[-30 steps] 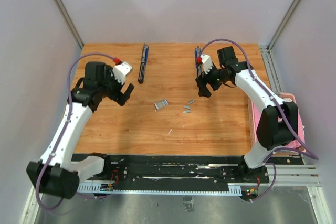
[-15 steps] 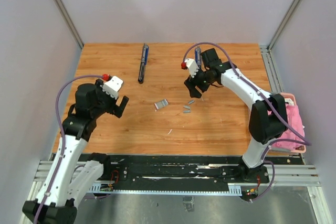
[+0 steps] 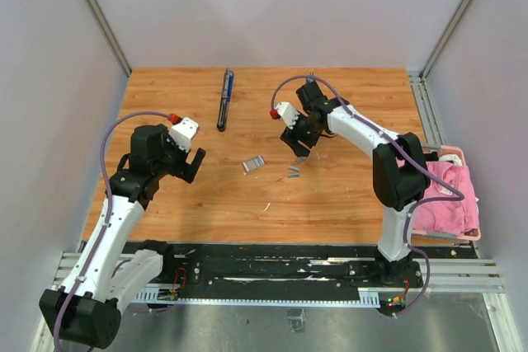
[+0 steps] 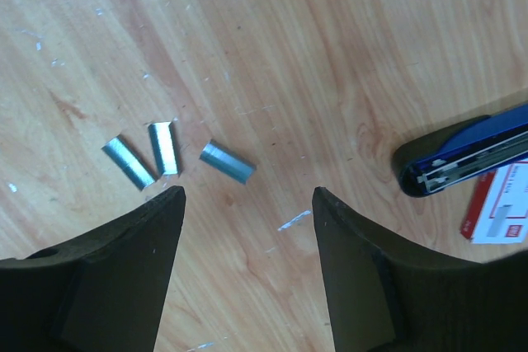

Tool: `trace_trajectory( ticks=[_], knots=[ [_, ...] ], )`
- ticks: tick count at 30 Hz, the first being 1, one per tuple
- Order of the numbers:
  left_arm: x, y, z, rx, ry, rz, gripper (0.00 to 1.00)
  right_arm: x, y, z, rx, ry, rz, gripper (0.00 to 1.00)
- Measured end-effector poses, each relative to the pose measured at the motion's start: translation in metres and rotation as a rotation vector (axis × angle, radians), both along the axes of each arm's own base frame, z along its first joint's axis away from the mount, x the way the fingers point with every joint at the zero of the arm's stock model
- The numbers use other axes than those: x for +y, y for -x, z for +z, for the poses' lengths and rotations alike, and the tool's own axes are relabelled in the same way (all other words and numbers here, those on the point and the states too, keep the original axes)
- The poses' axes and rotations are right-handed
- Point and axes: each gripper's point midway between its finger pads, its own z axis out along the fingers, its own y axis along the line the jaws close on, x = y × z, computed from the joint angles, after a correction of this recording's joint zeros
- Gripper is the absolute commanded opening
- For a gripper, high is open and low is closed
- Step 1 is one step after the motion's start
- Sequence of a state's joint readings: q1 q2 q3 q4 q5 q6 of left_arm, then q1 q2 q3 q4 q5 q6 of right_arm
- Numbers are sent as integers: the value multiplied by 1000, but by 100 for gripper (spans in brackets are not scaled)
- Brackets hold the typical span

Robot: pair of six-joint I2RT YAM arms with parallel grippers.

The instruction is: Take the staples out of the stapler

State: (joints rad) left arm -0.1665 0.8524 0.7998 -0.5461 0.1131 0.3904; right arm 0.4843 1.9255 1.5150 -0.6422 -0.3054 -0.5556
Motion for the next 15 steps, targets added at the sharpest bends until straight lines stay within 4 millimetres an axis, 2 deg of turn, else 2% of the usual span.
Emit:
trace_trajectory(
  ticks=[5,8,11,15],
  knots=[
    [1,0,-1,0,-4,6,98,1,-13,3,-31,26,18,60],
    [1,0,-2,1,-4,6,98,5,-12,4,-19,23,46,59],
    [1,0,-3,1,-4,6,98,8,-1,-1,19,9,85,56],
    [1,0,-2,-1,-4,6,98,15,32,-17,75,22,191,50]
  ],
)
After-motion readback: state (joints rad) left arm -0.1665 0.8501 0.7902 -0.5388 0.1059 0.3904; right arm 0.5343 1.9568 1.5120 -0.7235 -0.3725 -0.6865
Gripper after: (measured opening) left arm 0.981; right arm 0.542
